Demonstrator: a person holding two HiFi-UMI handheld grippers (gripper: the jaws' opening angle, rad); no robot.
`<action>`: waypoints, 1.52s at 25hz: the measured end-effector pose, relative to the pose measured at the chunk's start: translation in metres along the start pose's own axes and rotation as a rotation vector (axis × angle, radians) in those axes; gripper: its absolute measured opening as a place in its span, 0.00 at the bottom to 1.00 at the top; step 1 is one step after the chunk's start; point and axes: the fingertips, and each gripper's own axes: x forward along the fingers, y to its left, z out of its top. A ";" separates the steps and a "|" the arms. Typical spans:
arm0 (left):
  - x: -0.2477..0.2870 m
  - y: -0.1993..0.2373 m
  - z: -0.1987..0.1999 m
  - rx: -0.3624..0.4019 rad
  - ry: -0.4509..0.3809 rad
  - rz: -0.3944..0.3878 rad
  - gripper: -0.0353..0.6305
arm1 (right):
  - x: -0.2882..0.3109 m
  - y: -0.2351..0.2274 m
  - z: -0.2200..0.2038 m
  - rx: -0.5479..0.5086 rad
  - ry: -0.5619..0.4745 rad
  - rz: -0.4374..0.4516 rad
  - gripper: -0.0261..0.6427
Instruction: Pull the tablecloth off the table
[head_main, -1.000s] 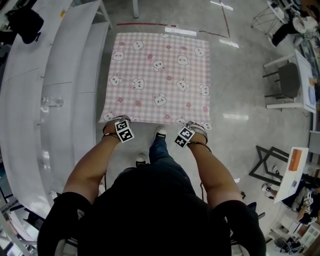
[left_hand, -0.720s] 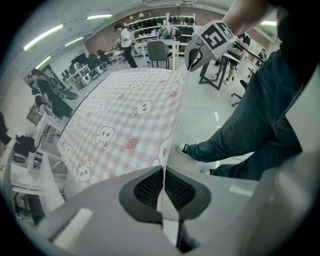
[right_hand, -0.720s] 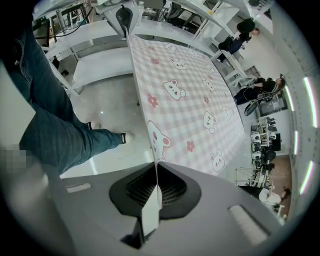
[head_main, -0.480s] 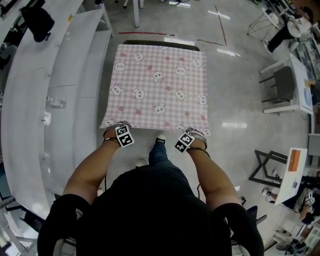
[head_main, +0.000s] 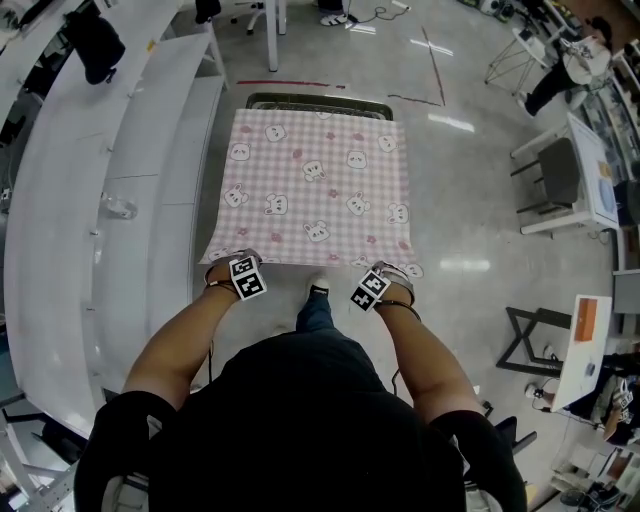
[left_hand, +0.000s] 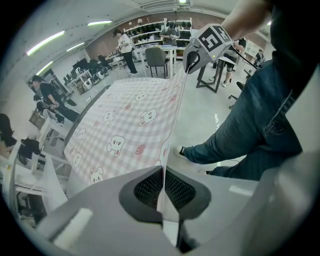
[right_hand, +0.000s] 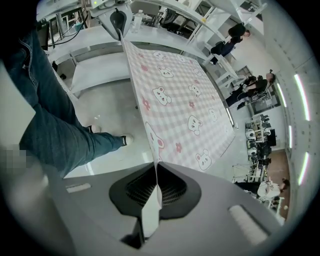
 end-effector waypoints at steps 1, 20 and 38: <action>-0.004 -0.001 0.001 0.001 -0.005 0.004 0.05 | -0.003 0.001 -0.001 0.003 -0.003 -0.003 0.08; -0.091 -0.005 0.016 0.004 -0.080 0.086 0.05 | -0.084 -0.007 -0.006 0.112 -0.093 -0.100 0.08; -0.137 -0.052 -0.003 0.035 -0.104 0.088 0.05 | -0.145 0.028 -0.011 0.209 -0.128 -0.194 0.08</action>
